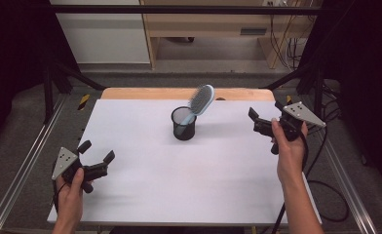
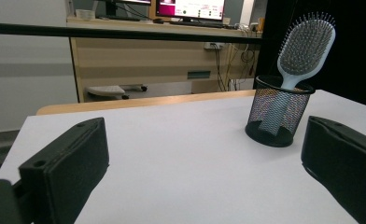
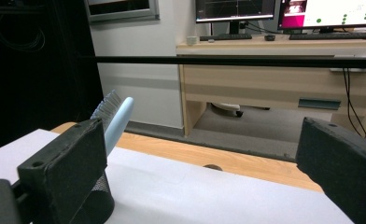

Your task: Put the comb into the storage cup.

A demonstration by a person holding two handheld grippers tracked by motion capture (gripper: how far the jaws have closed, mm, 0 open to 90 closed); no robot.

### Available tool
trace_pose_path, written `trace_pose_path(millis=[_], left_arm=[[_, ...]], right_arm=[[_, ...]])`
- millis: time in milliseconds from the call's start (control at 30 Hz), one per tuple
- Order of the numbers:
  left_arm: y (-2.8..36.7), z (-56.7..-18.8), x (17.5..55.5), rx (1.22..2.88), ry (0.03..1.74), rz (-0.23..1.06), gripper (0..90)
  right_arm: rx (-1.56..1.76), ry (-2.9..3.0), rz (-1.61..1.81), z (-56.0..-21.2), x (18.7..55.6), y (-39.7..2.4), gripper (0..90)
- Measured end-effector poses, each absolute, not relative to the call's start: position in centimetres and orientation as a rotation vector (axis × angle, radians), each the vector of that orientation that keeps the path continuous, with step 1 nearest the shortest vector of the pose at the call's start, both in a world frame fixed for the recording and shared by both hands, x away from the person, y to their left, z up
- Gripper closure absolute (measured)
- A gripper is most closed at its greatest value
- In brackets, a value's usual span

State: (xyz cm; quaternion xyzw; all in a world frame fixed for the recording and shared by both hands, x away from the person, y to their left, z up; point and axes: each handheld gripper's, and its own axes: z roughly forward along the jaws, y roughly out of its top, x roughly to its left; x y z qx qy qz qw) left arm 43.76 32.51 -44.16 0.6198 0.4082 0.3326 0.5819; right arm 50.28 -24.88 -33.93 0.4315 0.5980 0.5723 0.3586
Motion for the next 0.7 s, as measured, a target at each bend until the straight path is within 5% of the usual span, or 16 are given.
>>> trace_pose_path(millis=[700], left_arm=[[32.4, -43.4, 42.1, 1.433, 0.913, 0.779, 0.9]], right_arm=[[1.074, 1.525, 1.473, -34.7, 46.9, -27.6, 3.6]])
